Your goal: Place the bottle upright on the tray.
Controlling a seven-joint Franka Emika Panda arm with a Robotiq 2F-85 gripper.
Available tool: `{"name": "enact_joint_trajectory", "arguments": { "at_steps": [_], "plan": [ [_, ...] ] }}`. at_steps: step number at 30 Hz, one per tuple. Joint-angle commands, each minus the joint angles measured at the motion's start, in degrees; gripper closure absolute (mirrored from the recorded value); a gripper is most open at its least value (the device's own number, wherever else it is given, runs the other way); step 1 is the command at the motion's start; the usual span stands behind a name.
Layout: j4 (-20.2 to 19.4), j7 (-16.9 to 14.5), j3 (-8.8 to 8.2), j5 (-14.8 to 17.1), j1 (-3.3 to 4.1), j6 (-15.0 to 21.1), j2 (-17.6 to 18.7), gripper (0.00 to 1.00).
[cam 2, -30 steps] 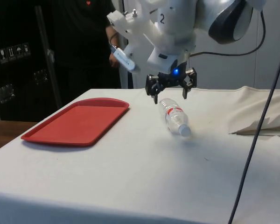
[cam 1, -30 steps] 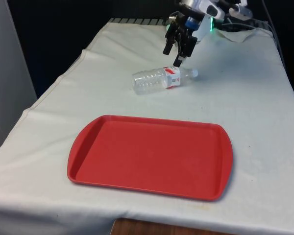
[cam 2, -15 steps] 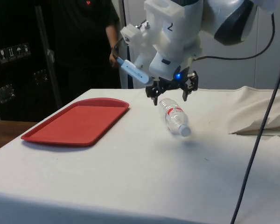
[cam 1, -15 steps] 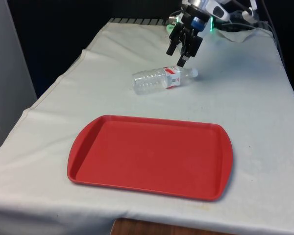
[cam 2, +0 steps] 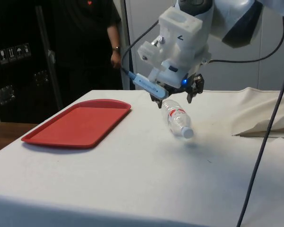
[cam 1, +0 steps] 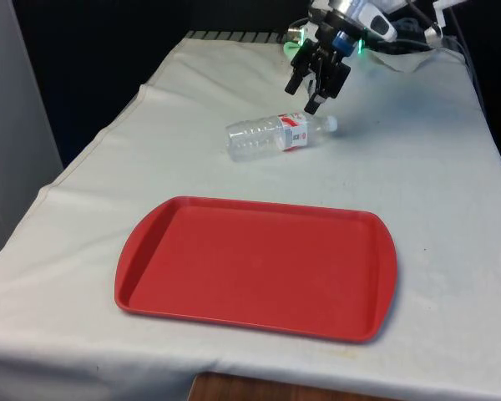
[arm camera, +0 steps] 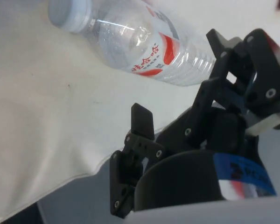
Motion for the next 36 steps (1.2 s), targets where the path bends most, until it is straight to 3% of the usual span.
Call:
{"name": "enact_joint_trajectory", "arguments": {
  "at_steps": [1, 7, 8, 9, 18, 27, 28, 36],
  "plan": [
    [0.00, 2.01, 0.46, -2.01, 0.23, -0.74, -0.52, 0.00],
    [-0.29, 6.13, 1.89, -5.39, 0.34, -2.52, -0.46, 0.00],
    [-0.34, 4.64, 1.60, -4.01, 0.06, -2.06, 0.06, 0.00],
    [-0.34, 6.70, 2.12, -5.90, 0.29, -2.81, -0.46, 0.00],
    [-0.80, 12.66, 4.41, -10.77, 0.34, -5.61, 0.17, 0.00],
    [-1.03, 17.13, 6.47, -13.92, 0.34, -7.85, 1.78, 0.00],
    [-1.03, 16.67, 6.65, -13.29, 0.06, -7.96, 2.41, 0.00],
    [-1.38, 21.03, 7.91, -17.30, 0.34, -10.49, 3.04, 0.00]
  ]
}}
